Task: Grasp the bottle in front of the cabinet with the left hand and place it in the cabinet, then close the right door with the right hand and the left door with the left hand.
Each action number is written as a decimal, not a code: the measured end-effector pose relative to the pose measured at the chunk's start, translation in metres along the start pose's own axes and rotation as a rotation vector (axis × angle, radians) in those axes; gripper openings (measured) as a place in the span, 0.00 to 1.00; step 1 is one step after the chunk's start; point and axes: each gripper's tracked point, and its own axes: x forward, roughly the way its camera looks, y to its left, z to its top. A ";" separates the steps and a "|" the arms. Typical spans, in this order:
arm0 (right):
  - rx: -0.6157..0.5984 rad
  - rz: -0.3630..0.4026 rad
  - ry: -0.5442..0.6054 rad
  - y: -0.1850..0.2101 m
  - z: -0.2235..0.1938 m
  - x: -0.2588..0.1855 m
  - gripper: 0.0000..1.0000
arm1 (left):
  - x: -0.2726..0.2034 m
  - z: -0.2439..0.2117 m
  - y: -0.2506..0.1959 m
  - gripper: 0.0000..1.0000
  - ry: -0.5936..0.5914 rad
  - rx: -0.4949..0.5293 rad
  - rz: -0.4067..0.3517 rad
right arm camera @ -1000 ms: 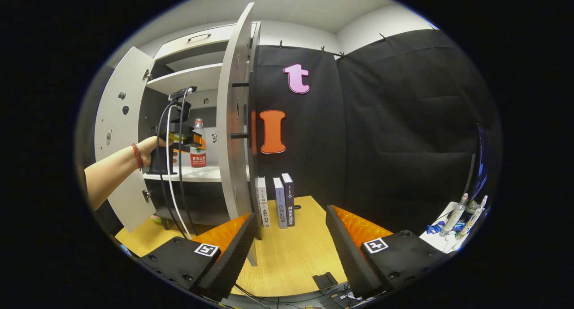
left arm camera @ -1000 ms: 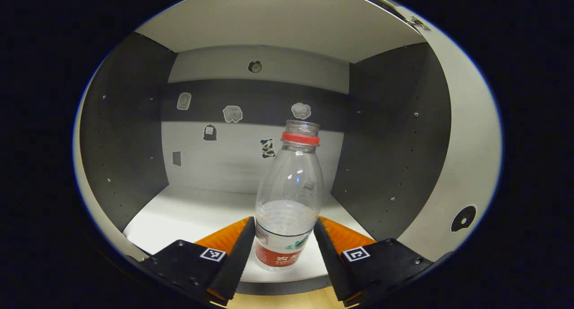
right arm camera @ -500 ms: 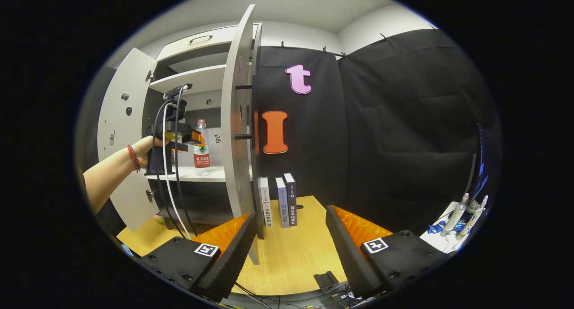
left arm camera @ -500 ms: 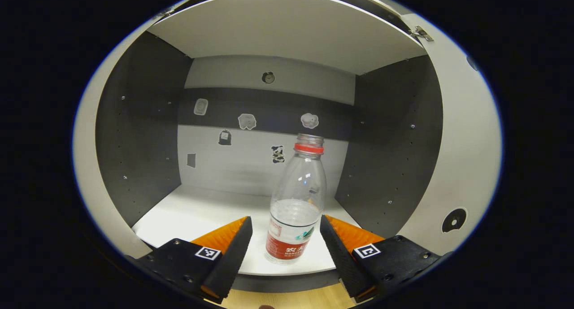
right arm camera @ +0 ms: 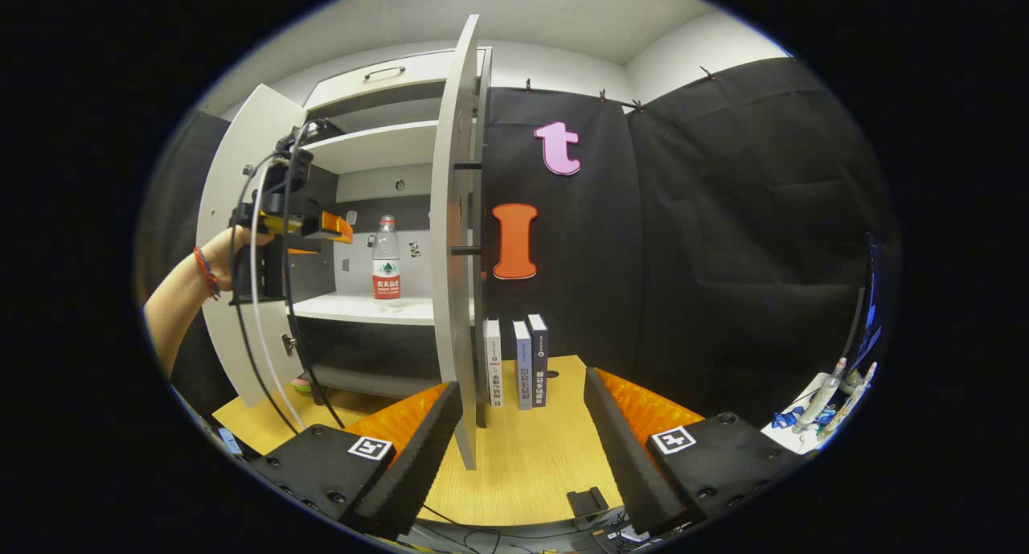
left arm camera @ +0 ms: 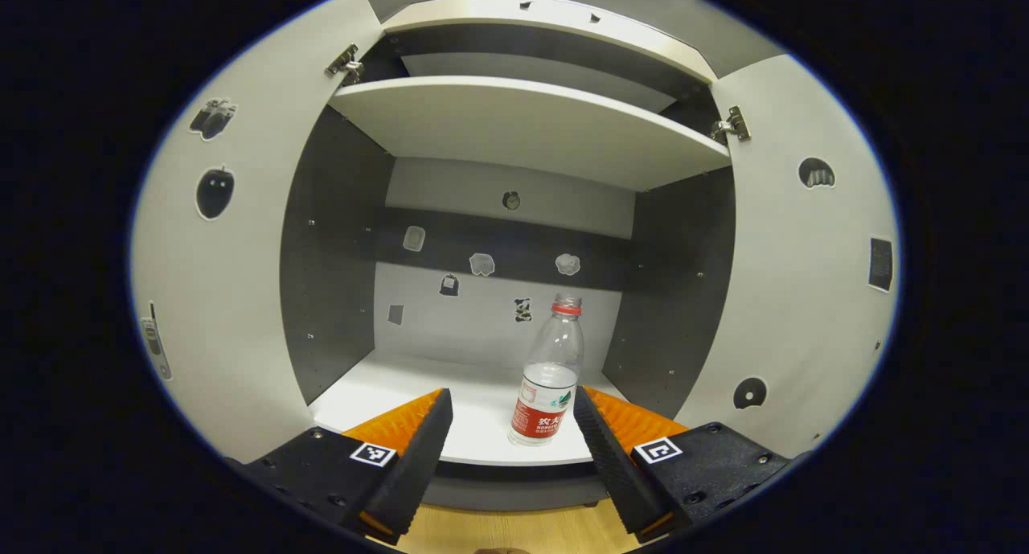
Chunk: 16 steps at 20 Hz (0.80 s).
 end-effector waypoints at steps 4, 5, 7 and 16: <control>-0.018 0.005 0.003 -0.010 0.001 0.002 1.00 | -0.054 0.021 0.010 0.92 -0.051 0.015 0.011; -0.020 0.003 0.005 -0.015 0.000 0.004 1.00 | -0.068 0.024 0.012 0.92 -0.053 0.019 0.010; -0.014 -0.003 0.012 -0.025 0.001 0.009 1.00 | -0.090 0.023 0.019 0.92 -0.055 0.018 0.019; -0.033 -0.022 0.032 -0.055 0.005 0.059 0.94 | -0.188 0.016 0.055 0.93 -0.070 -0.042 0.089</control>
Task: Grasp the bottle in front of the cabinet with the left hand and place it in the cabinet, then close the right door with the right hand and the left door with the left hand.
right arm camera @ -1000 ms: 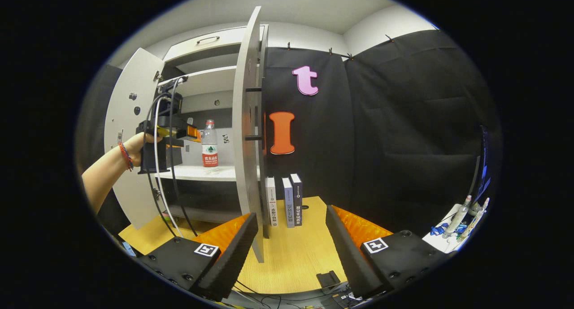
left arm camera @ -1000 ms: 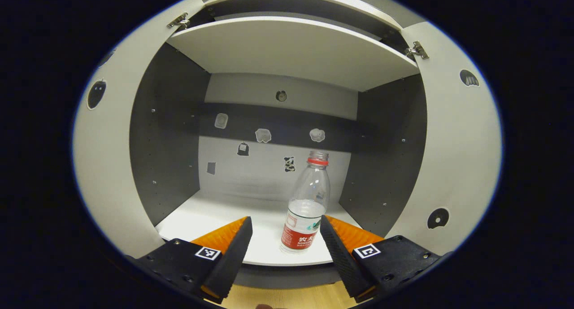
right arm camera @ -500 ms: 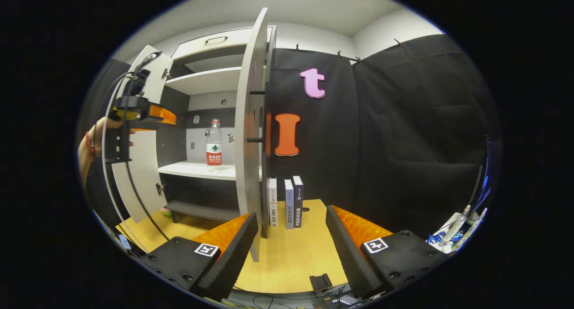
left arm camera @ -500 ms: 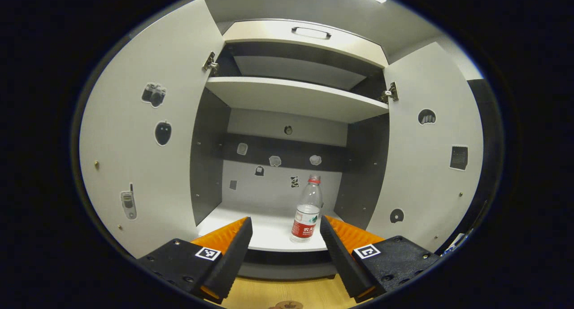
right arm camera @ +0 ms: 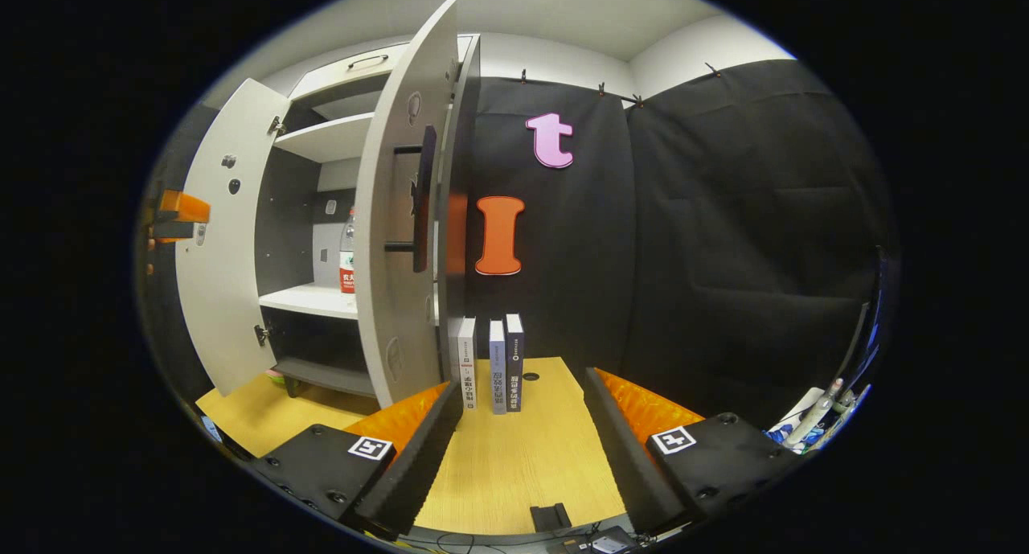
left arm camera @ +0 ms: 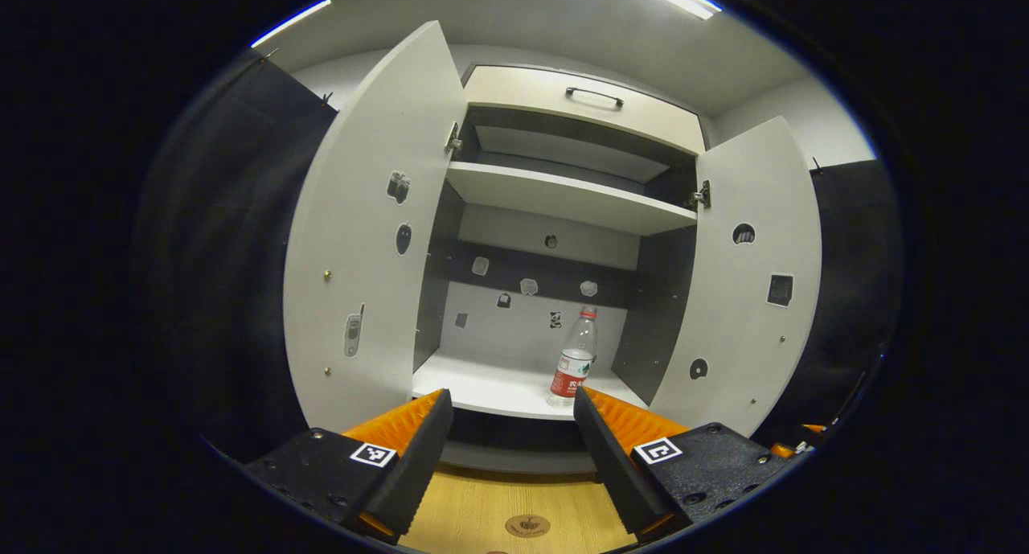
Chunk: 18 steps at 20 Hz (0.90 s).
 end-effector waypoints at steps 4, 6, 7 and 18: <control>0.025 0.002 0.021 0.001 -0.002 0.034 1.00 | -0.021 -0.001 0.016 0.93 0.001 0.000 0.007; 0.018 0.003 0.003 0.004 0.004 0.046 1.00 | -0.027 0.002 0.028 0.93 -0.005 0.022 0.022; 0.017 0.007 -0.005 0.007 0.007 0.053 1.00 | -0.028 0.005 0.033 0.93 -0.014 0.026 0.026; 0.041 -0.023 -0.025 0.041 0.006 0.078 1.00 | -0.032 -0.001 0.038 0.93 -0.015 0.020 -0.112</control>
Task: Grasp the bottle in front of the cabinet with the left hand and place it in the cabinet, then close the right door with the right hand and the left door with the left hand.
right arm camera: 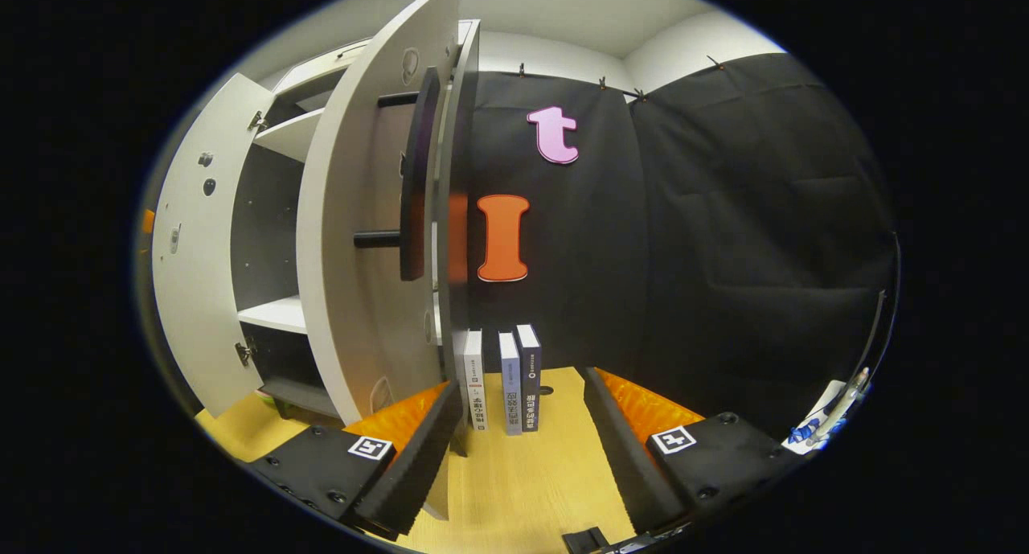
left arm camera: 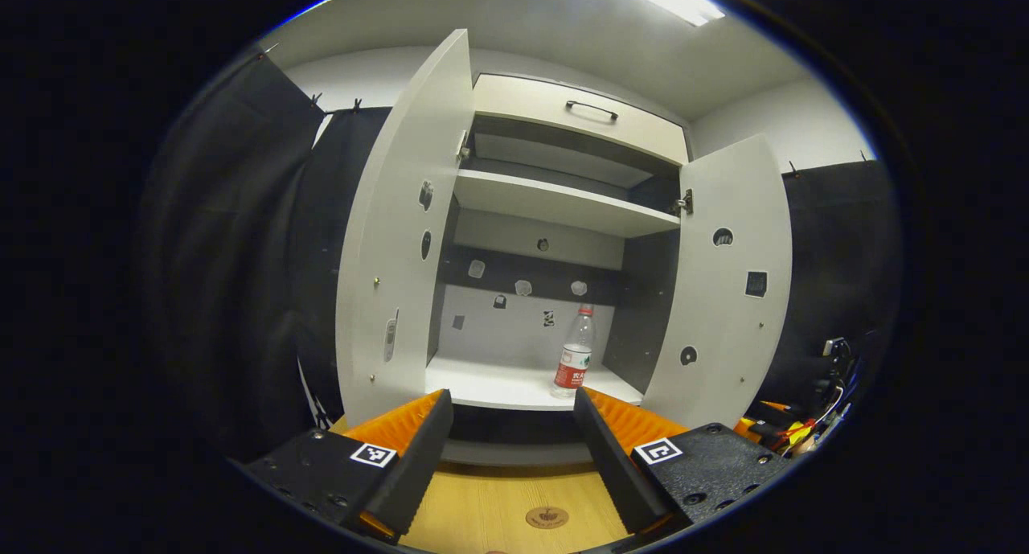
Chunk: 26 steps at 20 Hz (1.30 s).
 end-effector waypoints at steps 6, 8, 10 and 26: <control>-0.017 -0.052 -0.030 0.010 0.013 -0.003 0.95 | 0.000 0.001 0.016 0.93 -0.008 0.004 -0.056; -0.020 -0.065 -0.026 0.015 0.015 -0.003 0.86 | 0.000 0.001 0.022 0.93 -0.010 -0.005 -0.069; -0.022 -0.077 -0.024 0.020 0.016 -0.006 0.95 | 0.000 0.001 0.029 0.92 -0.015 -0.010 -0.073; -0.007 0.053 -0.023 0.116 0.011 0.000 0.94 | -0.016 0.006 0.061 0.92 -0.048 0.001 -0.031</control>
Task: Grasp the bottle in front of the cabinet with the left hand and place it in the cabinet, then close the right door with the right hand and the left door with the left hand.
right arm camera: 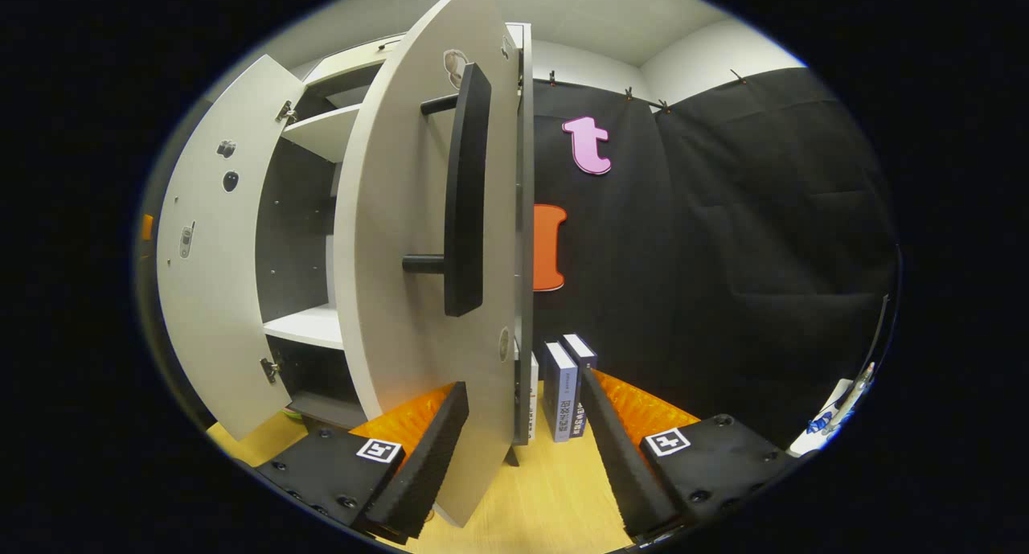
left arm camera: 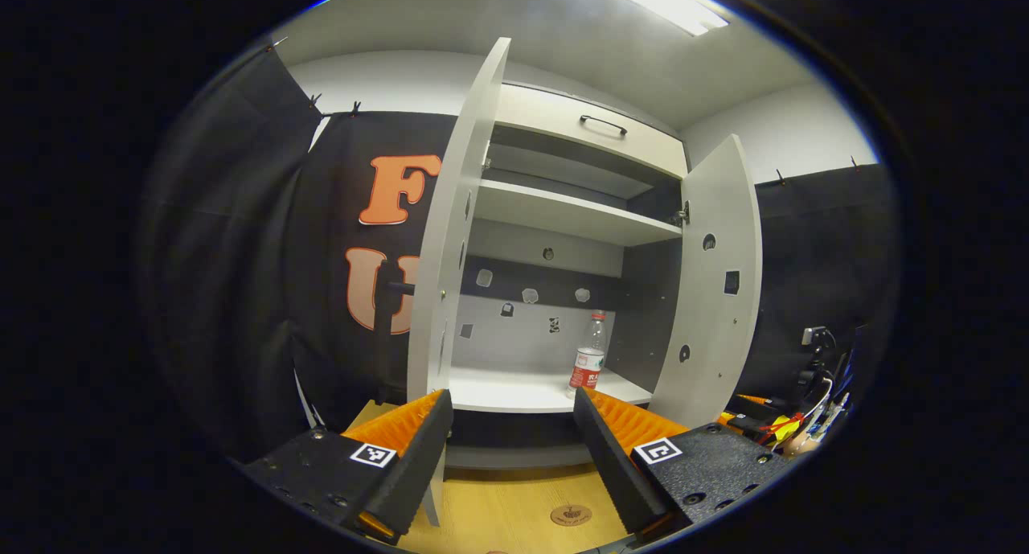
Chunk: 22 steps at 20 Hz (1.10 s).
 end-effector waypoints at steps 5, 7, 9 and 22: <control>-0.014 0.046 0.011 0.027 -0.002 0.009 0.94 | -0.008 -0.004 0.017 0.92 0.010 -0.015 0.053; -0.034 0.059 0.018 0.035 -0.004 0.016 0.94 | -0.014 0.000 0.024 0.92 0.002 -0.007 0.073; -0.037 0.075 0.020 0.042 -0.003 0.020 0.94 | -0.019 0.002 0.032 0.92 -0.004 0.005 0.097; -0.135 0.143 0.023 0.114 0.006 0.089 0.95 | -0.029 -0.008 0.079 0.92 0.016 -0.014 0.216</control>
